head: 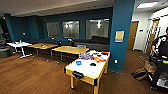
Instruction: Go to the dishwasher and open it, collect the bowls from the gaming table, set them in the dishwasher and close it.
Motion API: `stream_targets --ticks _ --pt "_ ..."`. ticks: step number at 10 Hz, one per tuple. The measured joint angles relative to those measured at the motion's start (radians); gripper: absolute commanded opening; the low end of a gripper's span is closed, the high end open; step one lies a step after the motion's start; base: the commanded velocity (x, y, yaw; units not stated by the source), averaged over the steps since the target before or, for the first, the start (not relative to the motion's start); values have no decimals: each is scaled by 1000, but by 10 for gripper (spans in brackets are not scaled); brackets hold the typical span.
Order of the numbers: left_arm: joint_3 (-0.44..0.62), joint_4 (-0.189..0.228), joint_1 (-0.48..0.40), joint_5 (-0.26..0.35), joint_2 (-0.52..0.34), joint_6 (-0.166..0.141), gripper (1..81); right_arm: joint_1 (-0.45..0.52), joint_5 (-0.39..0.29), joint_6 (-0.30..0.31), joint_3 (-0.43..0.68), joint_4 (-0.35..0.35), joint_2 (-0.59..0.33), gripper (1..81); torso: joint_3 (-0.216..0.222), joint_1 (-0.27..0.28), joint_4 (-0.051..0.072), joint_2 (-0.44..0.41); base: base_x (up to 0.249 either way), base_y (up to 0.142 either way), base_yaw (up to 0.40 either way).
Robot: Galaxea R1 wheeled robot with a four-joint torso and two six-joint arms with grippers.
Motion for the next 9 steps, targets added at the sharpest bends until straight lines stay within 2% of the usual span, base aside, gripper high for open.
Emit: stream_targets --ticks 3,5,7,9 --pt "-6 0 -2 0 -16 0 811 -1 -1 0 2 -2 21 811 0 1 0 0 108 73 0" --pt "5 0 18 3 4 0 811 -13 -6 0 -6 -2 -3 811 0 -1 0 -1 138 66 0" --pt "-11 0 -4 0 -15 0 811 3 1 0 4 -4 18 811 0 2 0 0 138 65 0" --pt "-1 0 -3 -1 0 0 811 -7 -2 0 0 -5 2 811 0 1 0 0 140 65 0"
